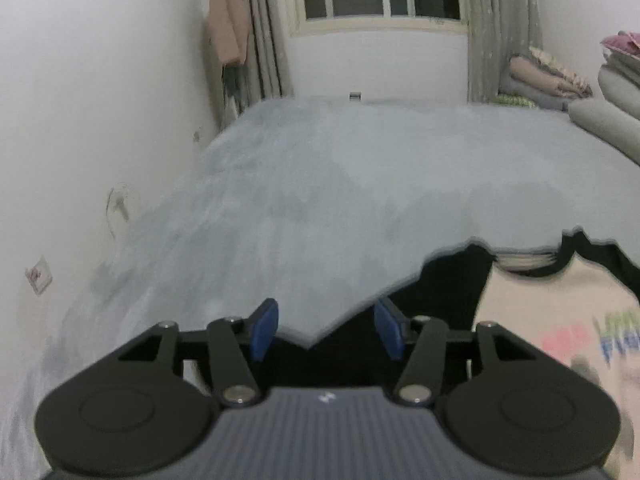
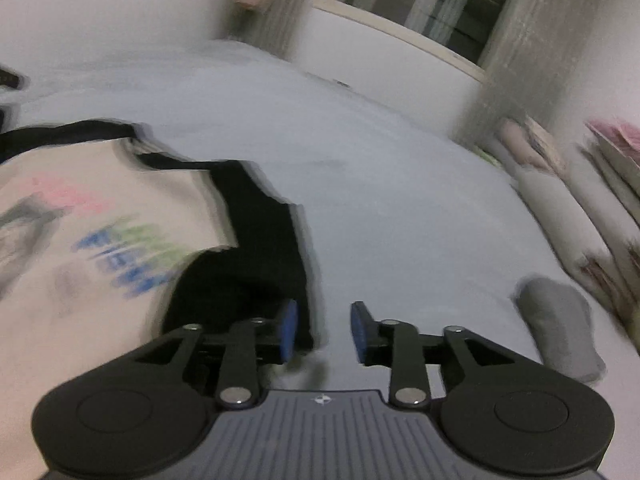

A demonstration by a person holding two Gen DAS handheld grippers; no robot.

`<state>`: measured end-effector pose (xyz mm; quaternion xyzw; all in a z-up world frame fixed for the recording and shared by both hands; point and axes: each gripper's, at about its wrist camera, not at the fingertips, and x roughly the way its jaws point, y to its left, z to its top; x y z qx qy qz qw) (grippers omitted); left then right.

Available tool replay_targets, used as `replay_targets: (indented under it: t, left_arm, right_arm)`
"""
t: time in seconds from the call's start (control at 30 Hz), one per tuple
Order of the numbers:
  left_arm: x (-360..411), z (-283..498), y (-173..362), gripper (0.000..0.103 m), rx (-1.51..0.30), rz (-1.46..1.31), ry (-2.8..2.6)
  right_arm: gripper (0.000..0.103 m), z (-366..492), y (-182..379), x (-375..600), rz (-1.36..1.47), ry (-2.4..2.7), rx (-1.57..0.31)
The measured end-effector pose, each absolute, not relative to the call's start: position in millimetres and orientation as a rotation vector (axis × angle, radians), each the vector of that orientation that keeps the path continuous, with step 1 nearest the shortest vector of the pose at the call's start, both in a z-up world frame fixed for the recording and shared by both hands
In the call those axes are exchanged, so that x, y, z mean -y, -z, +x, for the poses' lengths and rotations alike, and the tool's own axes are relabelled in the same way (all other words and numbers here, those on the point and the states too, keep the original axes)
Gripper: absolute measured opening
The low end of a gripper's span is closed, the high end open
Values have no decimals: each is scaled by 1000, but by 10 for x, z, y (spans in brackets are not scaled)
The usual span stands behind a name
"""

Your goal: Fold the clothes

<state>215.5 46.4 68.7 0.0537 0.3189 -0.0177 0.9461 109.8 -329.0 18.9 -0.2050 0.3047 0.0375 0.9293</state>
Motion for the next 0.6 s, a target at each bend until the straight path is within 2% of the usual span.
replay_targets:
  t: [0.07, 0.1, 0.13, 0.17, 0.2, 0.23, 0.27, 0.33, 0.47, 0.6]
  left_arm:
    - [-512, 2091, -638, 60, -667, 78, 45]
    - [-535, 2058, -613, 67, -676, 62, 49]
    - [-521, 2049, -579, 70, -681, 65, 47]
    - [-475, 2075, -529, 70, -683, 90, 41]
    - [-414, 2127, -463, 63, -683, 129, 30]
    - [-380, 2117, -401, 23, -683, 169, 19]
    - [-376, 2111, -337, 1, -696, 200, 8]
    - [-436, 2132, -307, 2, -713, 178, -19]
    - [-827, 2074, -562, 2, -674, 56, -75]
    - [-1256, 2026, -794, 2, -668, -3, -165]
  right_arm:
    - [57, 841, -120, 3157, -454, -127, -613]
    - [57, 806, -85, 3119, -469, -133, -621]
    - [56, 807, -46, 3095, -484, -134, -635]
    - [47, 808, -8, 3072, -500, -135, -649]
    - [36, 833, 23, 3071, -509, -116, -668]
    - [10, 865, 35, 3076, -512, -87, -683]
    - [9, 864, -11, 3106, -500, -58, -681]
    - [9, 823, -198, 3264, -421, -6, -658]
    - [9, 773, -659, 3956, -87, 107, -628]
    - [11, 975, -692, 4728, 149, 262, -712]
